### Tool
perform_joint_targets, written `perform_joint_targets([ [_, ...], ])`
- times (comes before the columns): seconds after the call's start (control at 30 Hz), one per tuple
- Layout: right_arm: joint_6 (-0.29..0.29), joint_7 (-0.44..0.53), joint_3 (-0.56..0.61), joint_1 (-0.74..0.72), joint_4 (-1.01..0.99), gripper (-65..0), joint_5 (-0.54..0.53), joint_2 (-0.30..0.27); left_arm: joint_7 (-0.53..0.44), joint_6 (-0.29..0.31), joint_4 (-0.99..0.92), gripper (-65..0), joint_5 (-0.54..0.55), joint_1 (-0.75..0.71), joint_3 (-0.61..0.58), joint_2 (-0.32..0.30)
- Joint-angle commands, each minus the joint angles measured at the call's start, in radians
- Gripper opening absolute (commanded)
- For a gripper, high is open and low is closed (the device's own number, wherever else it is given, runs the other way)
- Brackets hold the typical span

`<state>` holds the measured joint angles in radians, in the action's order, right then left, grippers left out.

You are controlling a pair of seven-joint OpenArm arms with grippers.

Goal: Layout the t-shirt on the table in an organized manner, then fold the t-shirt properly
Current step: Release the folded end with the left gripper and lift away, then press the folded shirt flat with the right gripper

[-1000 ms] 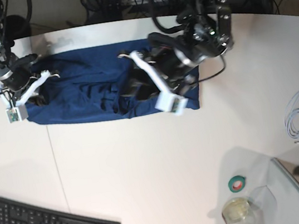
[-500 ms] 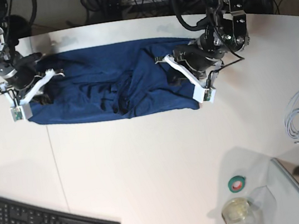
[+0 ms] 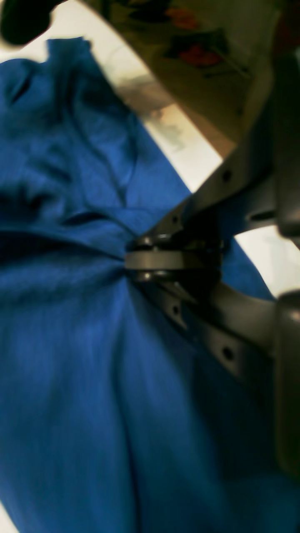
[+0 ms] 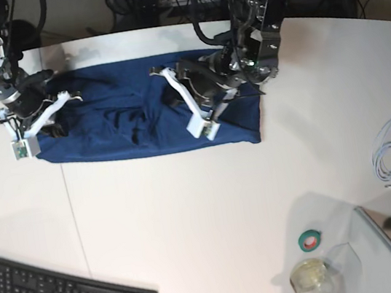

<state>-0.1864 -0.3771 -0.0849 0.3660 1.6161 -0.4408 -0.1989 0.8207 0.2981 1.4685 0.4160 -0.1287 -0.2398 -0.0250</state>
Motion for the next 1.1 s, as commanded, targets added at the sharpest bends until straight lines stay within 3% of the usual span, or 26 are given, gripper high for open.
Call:
perform_joint_targets([
  [0.0,-0.003,0.023,-0.006,-0.003,0.016,-60.6,-0.008,-0.012,-0.013,0.005,0.014,-65.0,0.010,0.016,-0.030,0.003],
  [0.17,-0.003,0.023,-0.006,-0.005,0.016,-60.6,-0.008,-0.015,-0.013,0.006,0.034,-65.0,0.010,0.022,-0.154,0.001],
  [0.33,-0.003,0.023,-0.006,-0.008,0.016,-60.6,-0.008,-0.015,-0.005,0.006,0.120,-65.0,0.010,0.011,-0.157,-0.003],
  [0.5,-0.003,0.026,-0.017,-0.005,0.020,-60.6,-0.008,-0.017,-0.008,0.006,0.245,-65.0,0.010,-0.045,-0.151,-0.086],
  [0.63,-0.006,0.025,-0.117,0.009,0.043,-60.0,-0.010,0.028,-0.013,0.005,0.263,-65.0,0.011,-0.105,-0.028,-0.146],
  [0.7,-0.048,0.023,-0.115,0.011,0.065,-60.0,-0.008,0.036,-0.013,0.006,0.260,-65.0,0.010,-0.134,0.081,-0.146],
  [0.8,-0.140,-0.059,-0.039,-0.020,0.094,-60.0,0.000,0.020,-0.014,0.006,0.263,-65.0,0.010,-0.159,0.184,-0.145],
  [0.93,-0.160,-0.251,0.121,-0.137,0.097,-60.2,0.000,-0.015,-0.022,0.006,0.240,-65.0,0.005,-0.159,0.225,-0.141],
  [1.07,-0.158,-0.308,0.307,-0.230,0.097,-60.2,-0.002,-0.029,-0.143,0.006,0.171,-65.0,0.002,-0.171,0.214,-0.141],
])
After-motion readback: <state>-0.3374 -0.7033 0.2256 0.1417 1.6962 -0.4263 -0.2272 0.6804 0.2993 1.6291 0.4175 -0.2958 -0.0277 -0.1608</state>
